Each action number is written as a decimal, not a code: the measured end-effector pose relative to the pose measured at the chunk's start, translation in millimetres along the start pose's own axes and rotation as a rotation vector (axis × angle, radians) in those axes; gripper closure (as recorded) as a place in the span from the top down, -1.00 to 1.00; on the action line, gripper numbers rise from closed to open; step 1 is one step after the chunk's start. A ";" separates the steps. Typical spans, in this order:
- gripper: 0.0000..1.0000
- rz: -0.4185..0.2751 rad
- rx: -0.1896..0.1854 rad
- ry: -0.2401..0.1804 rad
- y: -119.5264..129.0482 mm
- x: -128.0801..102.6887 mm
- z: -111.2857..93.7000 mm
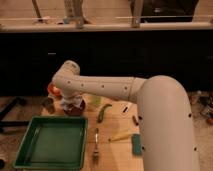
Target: Place towel in purple bowl
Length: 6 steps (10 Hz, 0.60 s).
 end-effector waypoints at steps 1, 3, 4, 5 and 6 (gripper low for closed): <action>-1.00 0.008 -0.008 0.001 1.8 2.9 3.6; -1.00 0.027 -0.023 -0.001 5.8 8.4 8.0; -1.00 0.033 -0.027 -0.003 7.1 11.4 8.8; -0.98 0.032 -0.027 -0.003 7.1 11.7 8.8; -0.89 0.031 -0.028 -0.003 7.0 11.0 8.8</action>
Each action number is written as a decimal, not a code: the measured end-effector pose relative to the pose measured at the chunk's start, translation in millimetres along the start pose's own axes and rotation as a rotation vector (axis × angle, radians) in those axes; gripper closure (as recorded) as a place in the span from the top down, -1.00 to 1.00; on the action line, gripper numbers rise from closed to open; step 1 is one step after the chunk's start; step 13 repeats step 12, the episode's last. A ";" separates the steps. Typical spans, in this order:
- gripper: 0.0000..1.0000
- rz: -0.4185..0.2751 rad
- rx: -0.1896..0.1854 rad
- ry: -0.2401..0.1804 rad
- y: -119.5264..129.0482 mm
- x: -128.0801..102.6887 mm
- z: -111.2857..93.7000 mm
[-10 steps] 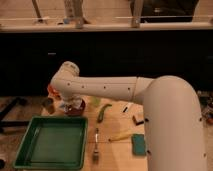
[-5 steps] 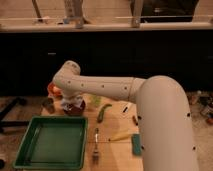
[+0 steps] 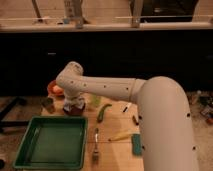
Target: Place towel in purple bowl
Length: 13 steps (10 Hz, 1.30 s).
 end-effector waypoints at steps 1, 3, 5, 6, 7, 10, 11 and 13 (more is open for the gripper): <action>-0.70 -0.002 -0.001 0.000 0.1 -0.9 0.3; -0.29 0.000 0.000 0.000 0.1 0.1 0.2; 0.14 0.000 0.000 0.001 0.1 0.6 0.2; 0.30 0.000 0.000 0.001 0.1 0.6 0.2; 0.50 0.000 -0.001 0.000 0.2 0.8 0.5; 0.60 0.001 -0.001 0.001 0.4 1.2 0.7; 0.60 0.001 -0.001 0.001 0.4 1.1 0.6; 0.60 0.001 -0.001 0.001 0.4 1.4 0.7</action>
